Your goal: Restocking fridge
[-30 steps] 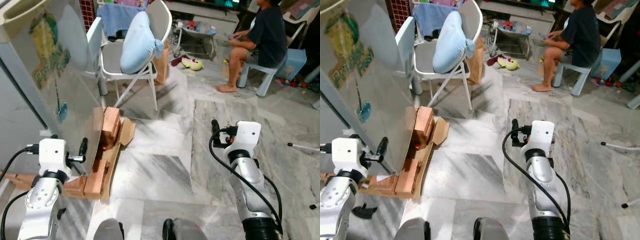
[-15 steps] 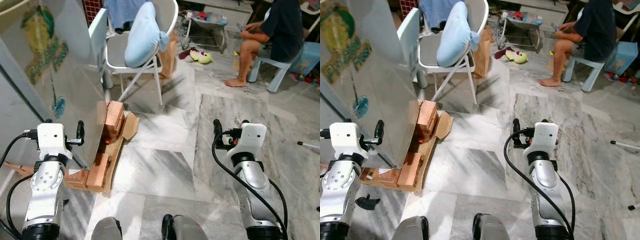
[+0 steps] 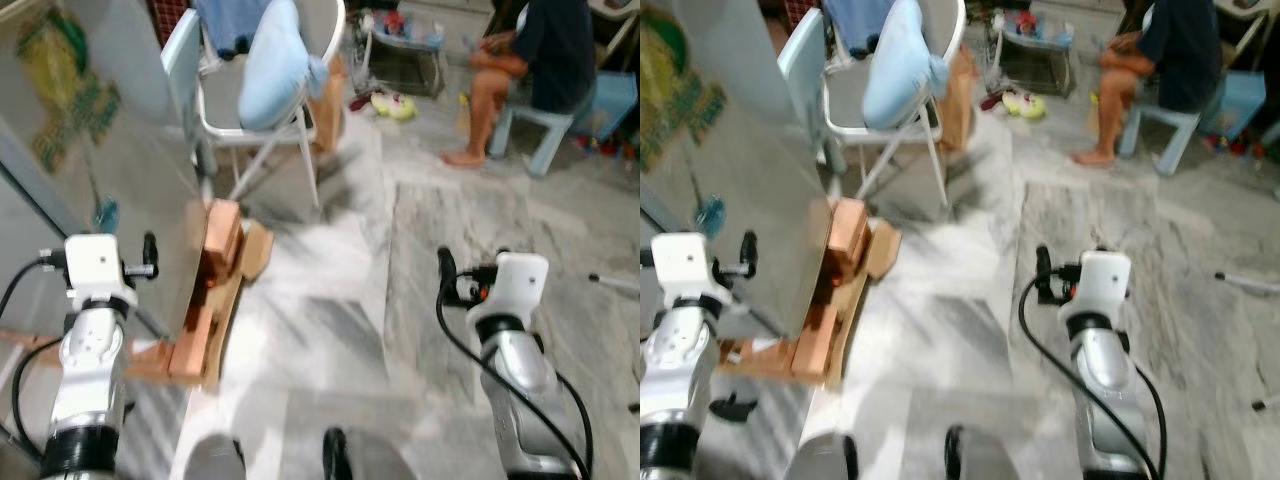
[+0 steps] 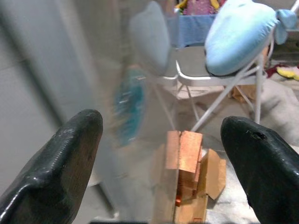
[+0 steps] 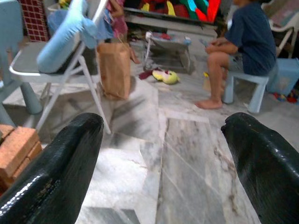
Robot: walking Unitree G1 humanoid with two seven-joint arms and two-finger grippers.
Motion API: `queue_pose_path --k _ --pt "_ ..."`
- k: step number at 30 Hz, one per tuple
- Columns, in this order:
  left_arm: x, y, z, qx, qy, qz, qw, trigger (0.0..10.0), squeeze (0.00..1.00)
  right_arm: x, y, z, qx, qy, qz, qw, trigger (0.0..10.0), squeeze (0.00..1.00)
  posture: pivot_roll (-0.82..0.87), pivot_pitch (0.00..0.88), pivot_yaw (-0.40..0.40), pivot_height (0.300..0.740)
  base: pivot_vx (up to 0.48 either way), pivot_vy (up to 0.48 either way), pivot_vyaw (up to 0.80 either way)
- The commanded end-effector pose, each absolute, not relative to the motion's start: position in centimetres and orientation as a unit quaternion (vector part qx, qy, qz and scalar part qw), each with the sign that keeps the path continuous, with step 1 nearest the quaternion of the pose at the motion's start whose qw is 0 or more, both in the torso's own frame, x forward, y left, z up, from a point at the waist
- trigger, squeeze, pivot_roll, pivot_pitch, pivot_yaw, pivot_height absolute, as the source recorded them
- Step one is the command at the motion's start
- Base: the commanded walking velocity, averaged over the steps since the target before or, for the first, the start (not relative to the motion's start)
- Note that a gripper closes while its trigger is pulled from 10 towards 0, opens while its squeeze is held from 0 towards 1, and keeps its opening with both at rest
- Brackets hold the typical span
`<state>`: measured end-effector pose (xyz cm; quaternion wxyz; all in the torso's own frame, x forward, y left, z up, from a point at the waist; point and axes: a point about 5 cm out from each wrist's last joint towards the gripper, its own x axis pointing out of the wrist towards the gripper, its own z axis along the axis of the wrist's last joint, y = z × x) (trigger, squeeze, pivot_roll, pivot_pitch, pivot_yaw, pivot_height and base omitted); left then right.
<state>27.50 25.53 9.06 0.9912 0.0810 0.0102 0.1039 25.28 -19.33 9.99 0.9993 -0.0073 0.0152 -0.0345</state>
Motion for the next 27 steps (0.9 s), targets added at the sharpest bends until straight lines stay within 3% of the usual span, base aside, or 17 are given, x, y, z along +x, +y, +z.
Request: queue_pose_path --k 1,8,27 --pt "27.2 25.6 9.3 0.084 0.005 0.102 0.991 10.0 0.00 25.3 -19.0 10.2 -0.008 0.012 -0.030 0.999 10.0 0.00 -0.01 0.125 -0.104 0.740 0.000 0.480 0.00" --pt "26.9 25.2 9.2 0.085 -0.004 0.103 0.991 10.0 0.00 25.4 -19.0 10.2 -0.010 0.015 -0.027 0.999 10.0 0.00 -0.01 0.124 -0.106 0.740 0.000 0.480 0.00" --pt "27.1 21.0 9.3 0.027 -0.011 -0.031 0.999 10.0 0.00 25.3 -19.3 10.0 -0.015 0.018 -0.047 0.999 10.0 0.00 0.00 0.116 -0.102 0.740 0.000 0.000 0.00"
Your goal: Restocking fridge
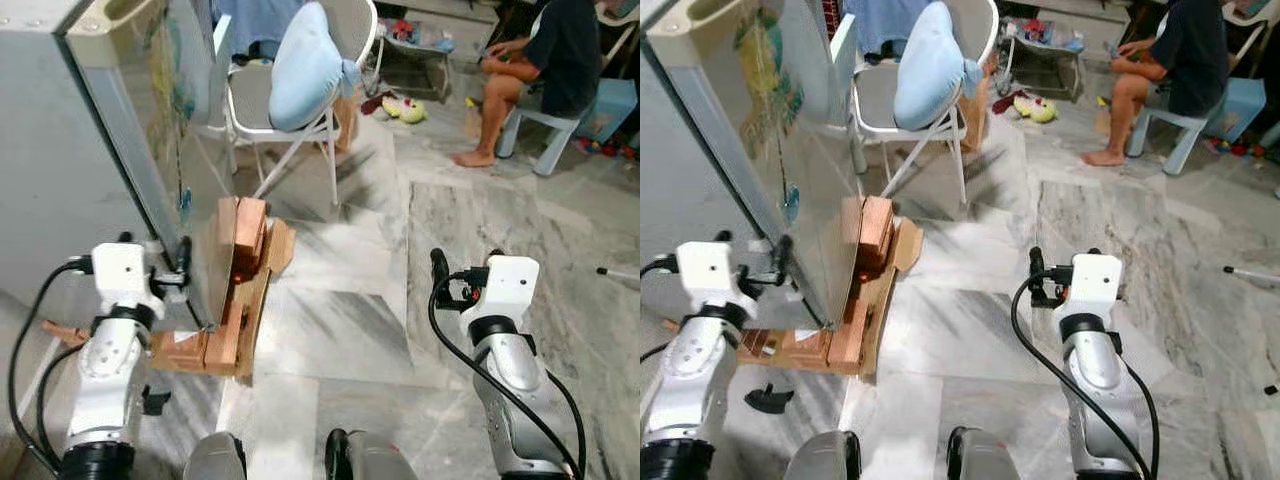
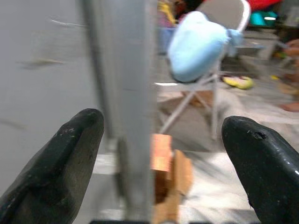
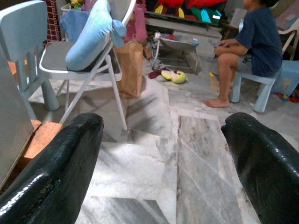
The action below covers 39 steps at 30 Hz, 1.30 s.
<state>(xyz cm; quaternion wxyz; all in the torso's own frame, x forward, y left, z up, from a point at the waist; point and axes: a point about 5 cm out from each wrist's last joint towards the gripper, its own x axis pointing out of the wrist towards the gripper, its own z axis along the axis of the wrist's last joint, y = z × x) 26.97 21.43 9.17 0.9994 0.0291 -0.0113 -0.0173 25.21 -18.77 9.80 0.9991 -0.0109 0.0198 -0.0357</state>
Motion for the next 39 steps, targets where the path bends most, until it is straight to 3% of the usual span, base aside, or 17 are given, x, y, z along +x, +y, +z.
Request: queue_pose_path --k 1,4,15,28,39 --pt "27.2 20.7 9.3 0.025 -0.008 -0.045 0.999 10.0 0.00 25.3 -19.3 10.0 -0.015 0.018 -0.047 0.999 10.0 0.00 0.00 0.117 -0.101 0.740 0.000 0.000 0.00" --pt "27.5 20.0 9.2 0.040 0.001 -0.071 0.997 10.0 0.00 25.3 -19.3 10.0 -0.012 0.019 -0.049 0.999 10.0 0.00 0.00 0.117 -0.100 0.740 0.000 0.000 0.00" --pt "30.3 21.9 10.2 0.081 -0.013 -0.004 0.997 10.0 0.00 25.3 -19.4 10.3 -0.014 0.012 -0.052 0.998 10.0 0.00 -0.03 0.114 -0.093 0.740 0.000 0.000 0.00" --pt "29.5 22.4 9.0 0.082 -0.001 0.003 0.997 10.0 0.00 25.3 -19.6 10.2 -0.017 0.016 -0.054 0.998 10.0 0.00 -0.02 0.120 -0.097 0.740 0.000 0.000 0.00" --pt "32.7 22.6 9.9 0.089 -0.010 0.058 0.994 10.0 0.00 25.1 -19.9 11.1 0.000 0.010 -0.064 0.998 10.0 0.00 -0.05 0.129 -0.096 0.740 0.000 0.000 0.00"
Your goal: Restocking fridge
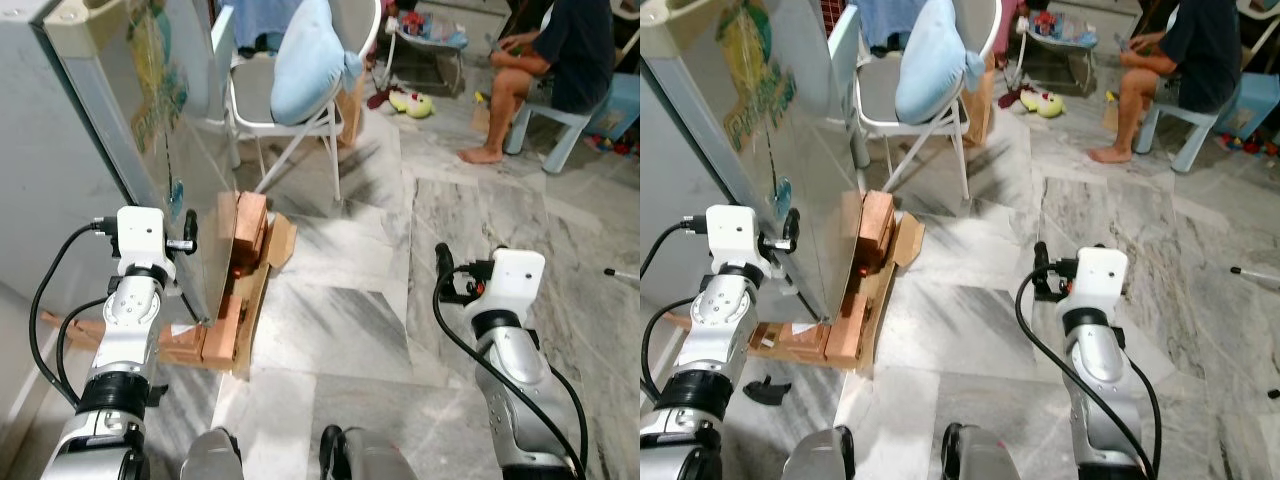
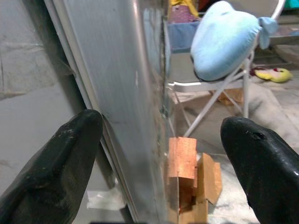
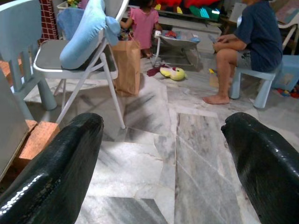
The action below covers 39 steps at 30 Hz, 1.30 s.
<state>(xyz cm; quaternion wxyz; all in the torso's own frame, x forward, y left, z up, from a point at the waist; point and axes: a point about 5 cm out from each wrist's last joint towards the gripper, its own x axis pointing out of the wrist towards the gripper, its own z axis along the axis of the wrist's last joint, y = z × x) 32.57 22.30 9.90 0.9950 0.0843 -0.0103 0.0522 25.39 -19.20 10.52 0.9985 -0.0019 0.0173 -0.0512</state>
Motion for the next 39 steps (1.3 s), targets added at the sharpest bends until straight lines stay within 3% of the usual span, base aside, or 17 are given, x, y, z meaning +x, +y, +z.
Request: queue_pose_path --k 1,9,12,13,14,18,21,26,30,39 --pt "32.8 22.7 10.0 0.085 -0.012 0.062 0.994 10.0 0.00 25.0 -19.9 11.2 0.001 0.010 -0.065 0.998 10.0 0.00 -0.05 0.129 -0.096 0.740 0.000 0.000 0.00" --pt "34.6 20.0 10.7 0.076 -0.017 0.001 0.997 10.0 0.00 24.7 -19.1 11.5 0.010 0.012 -0.051 0.999 10.0 0.00 -0.05 0.127 -0.102 0.740 0.000 0.000 0.00" --pt "35.3 16.5 11.2 0.079 -0.028 -0.078 0.993 10.0 0.00 24.9 -18.7 11.8 0.013 0.011 -0.046 0.999 10.0 0.00 -0.05 0.121 -0.105 0.740 0.000 0.000 0.00" --pt "34.9 12.5 11.4 0.094 -0.044 -0.182 0.978 10.0 0.00 25.0 -18.6 12.0 0.014 0.007 -0.048 0.999 10.0 0.00 -0.05 0.121 -0.105 0.740 0.000 0.000 0.00" --pt "34.9 12.5 11.4 0.094 -0.044 -0.182 0.978 10.0 0.00 25.0 -18.6 12.0 0.014 0.007 -0.048 0.999 10.0 0.00 -0.05 0.121 -0.105 0.740 0.000 0.000 0.00" --pt "32.8 7.7 10.9 0.099 -0.057 -0.315 0.942 10.0 0.00 25.0 -18.6 12.2 0.014 0.002 -0.052 0.999 10.0 0.00 -0.05 0.119 -0.103 0.740 0.000 0.000 0.00" --pt "31.3 6.5 10.0 0.105 -0.057 -0.356 0.927 10.0 0.00 25.0 -18.5 12.4 0.015 0.000 -0.052 0.999 10.0 0.00 -0.05 0.118 -0.101 0.740 0.000 0.000 0.00" --pt "31.1 9.2 7.9 0.130 -0.020 -0.319 0.939 10.0 0.00 25.0 -18.3 12.6 0.018 -0.005 -0.051 0.999 10.0 0.00 -0.04 0.119 -0.100 0.740 0.000 0.000 0.00" --pt "31.1 13.1 7.5 0.163 -0.001 -0.271 0.949 10.0 0.00 25.1 -17.9 12.6 0.018 -0.008 -0.044 0.999 10.0 0.00 -0.03 0.117 -0.101 0.740 0.000 0.000 0.00" --pt "29.6 18.7 8.0 0.106 0.000 -0.134 0.985 10.0 0.00 25.2 -17.7 11.7 0.028 0.002 -0.048 0.998 10.0 0.00 -0.02 0.101 -0.082 0.740 0.000 -0.429 0.00"
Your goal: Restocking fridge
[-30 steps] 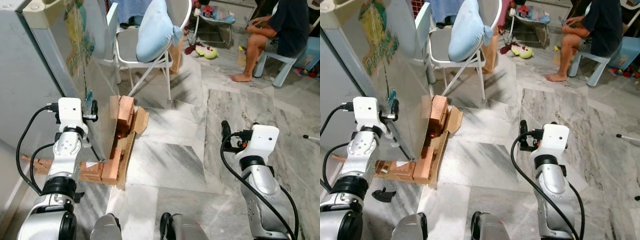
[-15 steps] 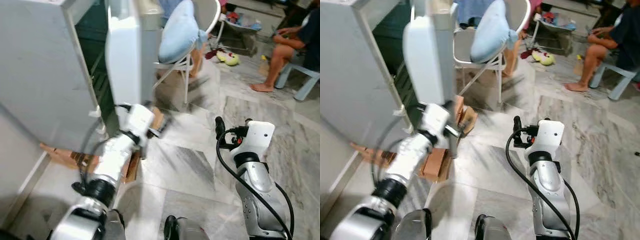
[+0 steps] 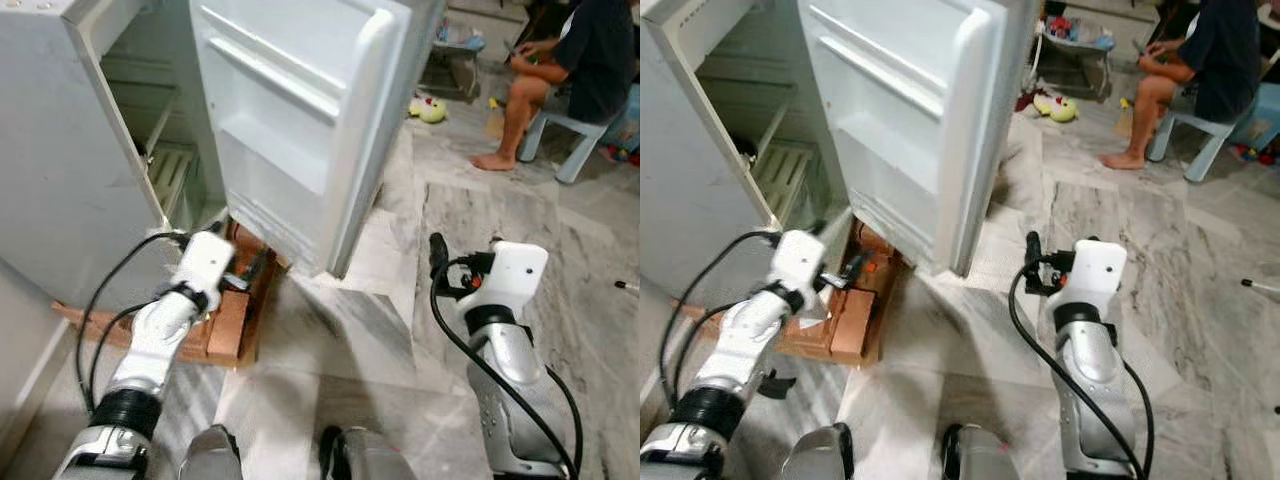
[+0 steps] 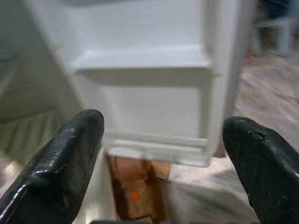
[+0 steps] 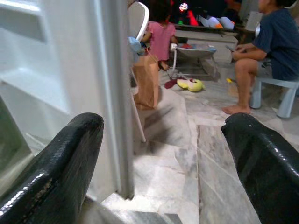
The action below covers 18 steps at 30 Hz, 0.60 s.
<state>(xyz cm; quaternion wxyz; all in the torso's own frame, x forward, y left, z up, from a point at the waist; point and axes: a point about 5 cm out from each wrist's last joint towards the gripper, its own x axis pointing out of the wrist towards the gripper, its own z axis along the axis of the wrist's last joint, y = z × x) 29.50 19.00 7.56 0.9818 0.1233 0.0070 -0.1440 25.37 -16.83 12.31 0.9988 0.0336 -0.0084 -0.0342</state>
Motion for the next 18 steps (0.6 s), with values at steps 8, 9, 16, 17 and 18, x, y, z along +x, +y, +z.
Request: queue_pose_path --k 8,9,16,17,18 --pt "27.8 19.5 9.4 0.085 -0.017 -0.087 0.992 10.0 0.00 25.7 -17.3 11.2 0.026 0.007 -0.041 0.999 10.0 0.00 0.01 0.098 -0.090 0.740 0.000 -0.457 0.00" --pt "27.6 19.4 9.4 0.087 -0.018 -0.089 0.992 10.0 0.00 25.8 -17.1 11.2 0.027 0.008 -0.038 0.999 10.0 0.00 0.01 0.098 -0.090 0.740 0.000 -0.458 0.00" --pt "27.0 19.0 9.0 0.091 -0.004 -0.094 0.991 10.0 0.00 26.1 -16.9 11.0 0.030 0.009 -0.036 0.999 10.0 0.00 0.02 0.094 -0.089 0.740 0.136 -0.399 0.00" --pt "27.1 19.0 9.0 0.090 -0.003 -0.094 0.991 10.0 0.00 26.1 -16.9 11.0 0.030 0.009 -0.036 0.999 10.0 0.00 0.02 0.092 -0.087 0.740 0.341 -0.334 0.00" --pt "27.1 18.9 9.0 0.090 -0.002 -0.095 0.991 10.0 0.00 26.1 -16.9 11.0 0.030 0.008 -0.036 0.999 10.0 0.00 0.01 0.091 -0.086 0.740 0.352 -0.322 0.00"
